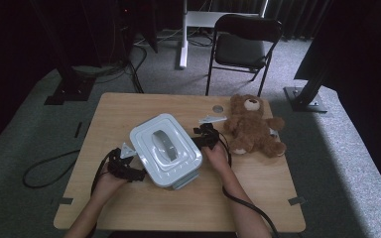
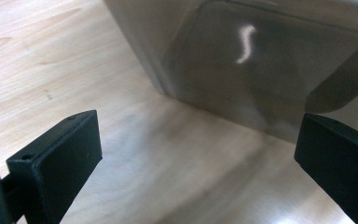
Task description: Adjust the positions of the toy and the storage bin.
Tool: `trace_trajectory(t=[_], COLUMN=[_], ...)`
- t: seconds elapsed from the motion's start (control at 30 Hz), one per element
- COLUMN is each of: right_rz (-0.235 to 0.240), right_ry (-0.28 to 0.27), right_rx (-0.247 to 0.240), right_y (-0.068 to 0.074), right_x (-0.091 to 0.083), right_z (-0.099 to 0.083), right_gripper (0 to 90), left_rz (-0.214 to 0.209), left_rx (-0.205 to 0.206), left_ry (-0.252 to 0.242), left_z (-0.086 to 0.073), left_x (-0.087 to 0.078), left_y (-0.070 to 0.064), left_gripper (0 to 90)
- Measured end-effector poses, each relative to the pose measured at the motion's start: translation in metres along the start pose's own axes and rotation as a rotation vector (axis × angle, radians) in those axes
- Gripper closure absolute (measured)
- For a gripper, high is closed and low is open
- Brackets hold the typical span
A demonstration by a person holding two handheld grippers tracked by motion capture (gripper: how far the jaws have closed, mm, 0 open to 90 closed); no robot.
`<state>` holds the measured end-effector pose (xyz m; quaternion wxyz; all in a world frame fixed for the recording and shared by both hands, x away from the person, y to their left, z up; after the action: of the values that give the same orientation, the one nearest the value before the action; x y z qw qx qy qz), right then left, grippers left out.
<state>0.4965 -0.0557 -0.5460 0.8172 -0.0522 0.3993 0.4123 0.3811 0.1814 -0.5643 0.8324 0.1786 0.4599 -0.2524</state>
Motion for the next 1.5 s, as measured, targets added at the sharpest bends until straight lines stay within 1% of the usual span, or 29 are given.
trace_trajectory(t=[0.03,0.07,0.1,0.2,0.23,0.27,0.3,0.37,0.5,0.57,0.63,0.7,0.83,0.9,0.93,1.0,1.03,1.07,1.1,1.13,1.17,1.23,1.27,1.3,1.33,1.37,1.4,1.43,1.5], right_rz=[-0.002,-0.003,-0.004,-0.001,-0.001,-0.004,-0.004,-0.004,-0.001,0.008,0.017,0.012,-0.018,-0.033,-0.029,-0.048,-0.056,-0.060,-0.072,-0.075,-0.074,-0.080,-0.081,-0.089,-0.100,-0.105,-0.117,-0.125,-0.127], right_ry=[-0.006,-0.010,-0.006,-0.015,-0.015,-0.017,-0.028,-0.033,-0.040,-0.028,-0.024,-0.016,-0.013,0.000,0.007,0.022,0.020,0.022,0.025,0.022,0.023,0.033,0.035,0.047,0.058,0.058,0.054,0.045,0.039], right_rx=[-0.005,-0.012,-0.012,-0.014,-0.014,-0.017,-0.027,-0.030,-0.039,-0.041,-0.044,-0.049,-0.056,-0.051,-0.048,-0.049,-0.059,-0.058,-0.062,-0.069,-0.069,-0.078,-0.083,-0.085,-0.088,-0.091,-0.092,-0.088,-0.080], right_y=[0.001,0.002,0.003,0.004,0.004,0.004,0.006,0.006,0.007,0.006,0.006,0.006,0.002,-0.001,-0.002,-0.003,-0.003,-0.003,-0.003,-0.003,-0.002,-0.001,0.000,-0.001,-0.001,-0.001,-0.001,-0.002,-0.002], right_x=[-0.002,-0.004,-0.006,-0.010,-0.010,-0.011,-0.015,-0.017,-0.022,-0.024,-0.027,-0.029,-0.033,-0.033,-0.033,-0.034,-0.036,-0.036,-0.037,-0.039,-0.039,-0.042,-0.042,-0.043,-0.043,-0.045,-0.047,-0.051,-0.057], right_z=[-0.002,-0.004,-0.007,-0.012,-0.012,-0.015,-0.019,-0.022,-0.031,-0.037,-0.042,-0.046,-0.050,-0.054,-0.057,-0.064,-0.068,-0.071,-0.075,-0.079,-0.083,-0.092,-0.096,-0.100,-0.104,-0.108,-0.111,-0.114,-0.118], right_gripper=[23.3,23.4,23.4,23.4,23.4,23.4,23.3,23.4,23.3,23.4,23.3,23.2,20.1,17.0,14.6,13.6,13.6,13.6,13.6,13.6,13.6,13.6,13.6,13.7,13.7,13.7,13.7,13.4,13.3], left_rz=[-0.004,-0.004,-0.011,-0.011,-0.011,-0.004,-0.007,-0.013,-0.032,-0.035,-0.054,-0.074,-0.085,-0.093,-0.101,-0.104,-0.117,-0.133,-0.135,-0.130,-0.133,-0.140,-0.135,-0.132,-0.124,-0.116,-0.118,-0.122,-0.118], left_rx=[0.008,0.008,0.017,0.020,0.020,0.046,0.053,0.071,0.095,0.111,0.125,0.129,0.117,0.095,0.075,0.037,0.028,0.017,0.012,0.015,0.014,0.029,0.037,0.048,0.050,0.047,0.040,0.039,0.040], left_ry=[0.003,0.003,0.003,0.004,0.004,0.012,0.015,0.021,0.025,0.028,0.030,0.030,0.007,-0.019,-0.025,-0.018,-0.026,-0.031,-0.026,-0.022,-0.034,-0.042,-0.050,-0.061,-0.063,-0.066,-0.076,-0.075,-0.077], left_z=[-0.001,-0.001,-0.003,-0.004,-0.004,-0.006,-0.006,-0.007,-0.008,-0.009,-0.009,-0.009,-0.009,-0.009,-0.010,-0.014,-0.015,-0.016,-0.018,-0.020,-0.022,-0.026,-0.027,-0.029,-0.031,-0.034,-0.036,-0.038,-0.042], left_x=[-0.001,-0.001,-0.002,-0.003,-0.003,-0.005,-0.005,-0.006,-0.007,-0.009,-0.010,-0.010,-0.009,-0.010,-0.010,-0.010,-0.011,-0.012,-0.013,-0.013,-0.014,-0.015,-0.015,-0.015,-0.014,-0.014,-0.014,-0.014,-0.015], left_y=[-0.004,-0.004,-0.010,-0.016,-0.016,-0.023,-0.025,-0.031,-0.041,-0.046,-0.051,-0.055,-0.057,-0.057,-0.056,-0.051,-0.050,-0.049,-0.049,-0.048,-0.048,-0.050,-0.051,-0.051,-0.051,-0.051,-0.050,-0.049,-0.047], left_gripper=[1.2,1.2,1.2,1.2,1.2,1.2,1.2,1.2,1.2,1.2,1.2,1.2,1.2,1.2,1.2,1.2,1.2,1.2,1.2,1.2,1.2,1.2,1.2,1.2,1.2,1.2,1.2,1.2,1.2])
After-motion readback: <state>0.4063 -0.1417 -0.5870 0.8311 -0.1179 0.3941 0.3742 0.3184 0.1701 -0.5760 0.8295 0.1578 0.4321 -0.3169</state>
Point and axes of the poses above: each handheld gripper's, and its own axes: x roughly forward along the jaws, z roughly out of its top, y roughly to its left, the point moved 7 cm from there along x, roughly forward along the jaws, and after that the axes turned 14 degrees about y, right-handed, at the moved point
